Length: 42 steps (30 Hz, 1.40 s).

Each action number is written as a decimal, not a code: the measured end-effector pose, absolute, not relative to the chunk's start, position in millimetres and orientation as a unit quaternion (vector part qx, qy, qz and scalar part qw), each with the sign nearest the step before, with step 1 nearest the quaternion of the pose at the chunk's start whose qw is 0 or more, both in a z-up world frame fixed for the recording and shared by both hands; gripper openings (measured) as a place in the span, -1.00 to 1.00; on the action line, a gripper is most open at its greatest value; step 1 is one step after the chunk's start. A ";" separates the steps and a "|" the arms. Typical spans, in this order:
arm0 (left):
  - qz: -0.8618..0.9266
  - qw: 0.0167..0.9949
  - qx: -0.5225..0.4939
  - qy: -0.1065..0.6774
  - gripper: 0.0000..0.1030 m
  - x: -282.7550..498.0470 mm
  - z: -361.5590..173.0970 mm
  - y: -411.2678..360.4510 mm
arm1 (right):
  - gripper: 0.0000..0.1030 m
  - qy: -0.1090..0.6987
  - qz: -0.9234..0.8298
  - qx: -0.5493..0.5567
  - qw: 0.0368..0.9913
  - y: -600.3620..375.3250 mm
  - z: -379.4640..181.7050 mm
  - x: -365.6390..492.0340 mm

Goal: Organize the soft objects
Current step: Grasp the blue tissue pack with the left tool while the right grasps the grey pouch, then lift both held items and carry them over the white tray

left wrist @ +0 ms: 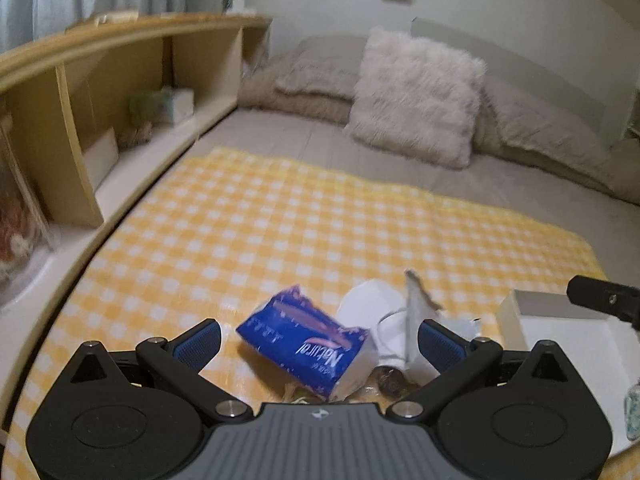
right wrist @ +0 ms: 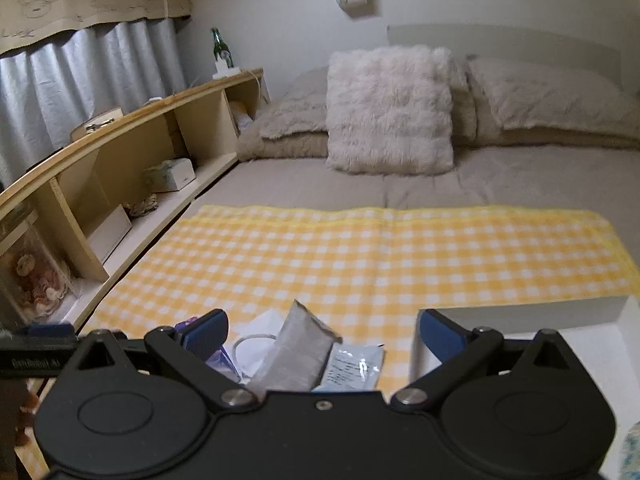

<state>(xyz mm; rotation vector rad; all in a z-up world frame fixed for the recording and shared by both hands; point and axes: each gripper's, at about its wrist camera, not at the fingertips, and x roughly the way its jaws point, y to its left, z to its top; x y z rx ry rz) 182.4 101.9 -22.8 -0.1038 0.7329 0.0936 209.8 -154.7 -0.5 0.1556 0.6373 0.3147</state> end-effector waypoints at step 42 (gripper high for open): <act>0.123 0.827 -0.016 0.548 0.61 331.6 -154.8 102.9 | 0.50 0.559 0.182 0.202 0.783 -87.7 -156.2 341.0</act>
